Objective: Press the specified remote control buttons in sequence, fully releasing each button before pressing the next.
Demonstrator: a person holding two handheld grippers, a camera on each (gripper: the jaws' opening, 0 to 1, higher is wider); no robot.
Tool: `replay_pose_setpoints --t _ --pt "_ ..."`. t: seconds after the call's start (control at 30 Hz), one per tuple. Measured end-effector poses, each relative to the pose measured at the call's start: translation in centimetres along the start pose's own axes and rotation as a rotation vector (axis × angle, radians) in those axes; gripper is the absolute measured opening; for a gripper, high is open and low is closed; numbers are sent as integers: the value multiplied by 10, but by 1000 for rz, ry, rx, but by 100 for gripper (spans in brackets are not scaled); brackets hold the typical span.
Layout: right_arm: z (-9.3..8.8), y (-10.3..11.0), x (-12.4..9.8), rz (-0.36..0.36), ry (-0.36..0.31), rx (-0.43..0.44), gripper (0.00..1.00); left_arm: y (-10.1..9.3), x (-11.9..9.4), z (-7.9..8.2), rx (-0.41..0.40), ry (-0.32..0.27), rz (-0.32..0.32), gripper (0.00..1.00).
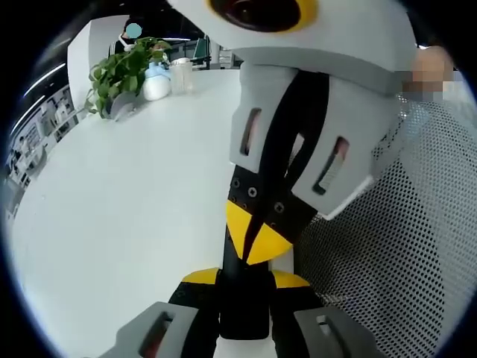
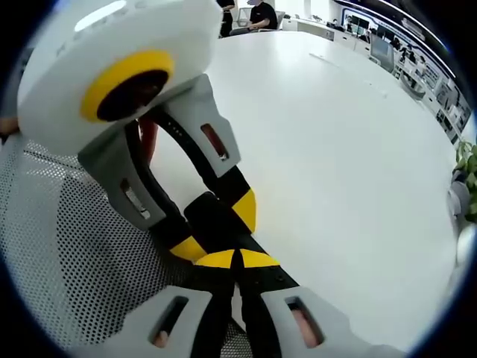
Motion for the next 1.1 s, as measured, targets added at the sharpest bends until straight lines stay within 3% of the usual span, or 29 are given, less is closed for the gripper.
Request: replay_pose_setpoints --t 0.2,0.63,0.87,1.1 --pt "2 3 2 28 -18 5 0 0 0 0 2 1 -1 24" --pt "3 5 3 10 -20 -38 0 0 0 1 10 11 -2 24" --pt "2 3 3 15 -31 0 0 1 1 1 25 19 -2 25" --pt "4 6 4 -14 -13 -82 0 1 1 1 34 16 -1 25"
Point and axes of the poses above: the point that each gripper's makers call its tool centre point, and the gripper's own axes: x roughly forward along the fingers, y roughly to its left, z roughly out of its top, the point moved 6 cm from there along -x, roughly backward along the fingers, and after that the axes turned 5 degrees about -x, right-handed, at the moved point
